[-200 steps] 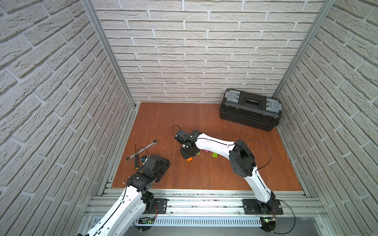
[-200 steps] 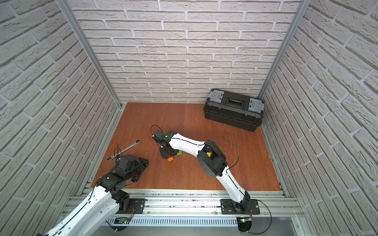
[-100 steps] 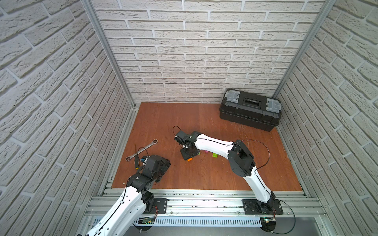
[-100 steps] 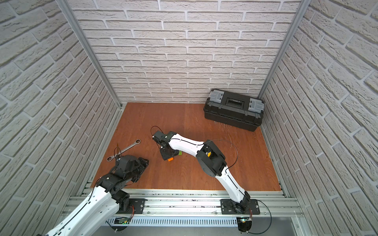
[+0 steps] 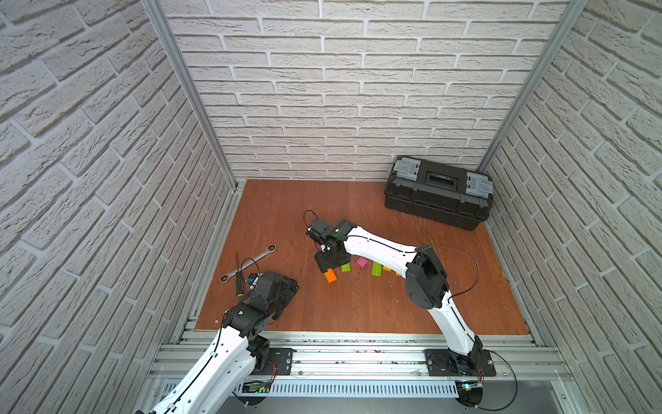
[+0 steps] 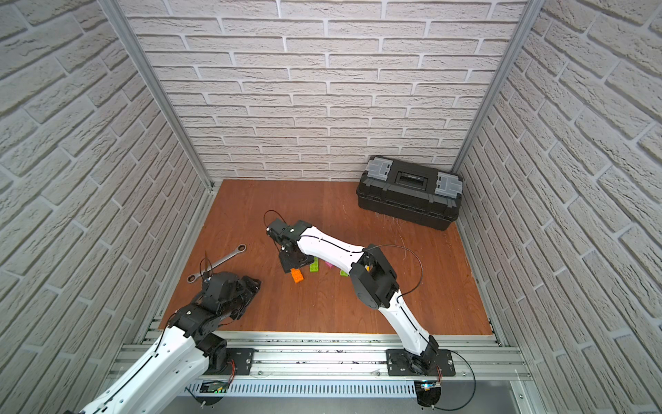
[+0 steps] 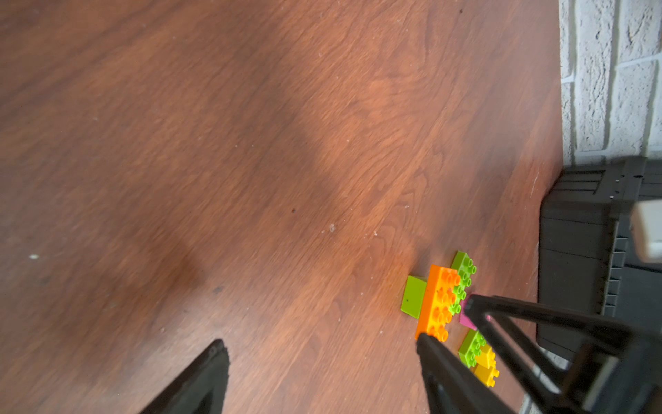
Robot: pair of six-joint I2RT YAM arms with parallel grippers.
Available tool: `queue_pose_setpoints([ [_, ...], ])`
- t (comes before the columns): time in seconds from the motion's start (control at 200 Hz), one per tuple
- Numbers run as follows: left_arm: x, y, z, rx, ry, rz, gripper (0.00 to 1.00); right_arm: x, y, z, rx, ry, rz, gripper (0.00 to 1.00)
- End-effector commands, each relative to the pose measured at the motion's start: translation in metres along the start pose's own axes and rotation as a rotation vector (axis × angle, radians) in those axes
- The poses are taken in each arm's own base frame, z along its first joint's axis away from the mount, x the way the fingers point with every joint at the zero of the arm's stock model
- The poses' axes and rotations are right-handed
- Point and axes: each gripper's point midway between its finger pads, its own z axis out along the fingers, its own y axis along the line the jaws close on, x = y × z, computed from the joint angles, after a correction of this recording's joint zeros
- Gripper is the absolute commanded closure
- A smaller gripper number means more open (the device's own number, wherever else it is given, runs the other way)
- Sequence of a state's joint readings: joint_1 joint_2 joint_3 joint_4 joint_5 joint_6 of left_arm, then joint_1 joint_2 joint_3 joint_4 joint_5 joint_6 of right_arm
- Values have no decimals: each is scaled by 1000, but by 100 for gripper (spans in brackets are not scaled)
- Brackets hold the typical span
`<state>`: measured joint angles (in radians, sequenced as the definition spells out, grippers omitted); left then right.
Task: Assemble a carrot with lego
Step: Assemble the lego brick with the lego brick, then pick up the lego brick from the center of the board.
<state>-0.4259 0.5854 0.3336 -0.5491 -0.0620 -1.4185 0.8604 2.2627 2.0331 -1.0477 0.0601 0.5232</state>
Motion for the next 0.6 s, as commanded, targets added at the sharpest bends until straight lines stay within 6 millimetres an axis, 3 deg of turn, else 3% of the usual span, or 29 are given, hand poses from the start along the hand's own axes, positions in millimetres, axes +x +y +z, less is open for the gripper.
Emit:
queue_pose_setpoints([
  [0.0, -2, -3, 0, 3, -4, -2, 16, -16, -21, -44, 5, -73, 67, 36],
  [0.27, -6, -20, -4, -34, 15, 105, 17, -19, -59, -21, 72, -20, 138, 38],
  [0.595, -3, -30, 1, -44, 45, 140, 17, -13, -61, 8, 54, 26, 170, 36],
])
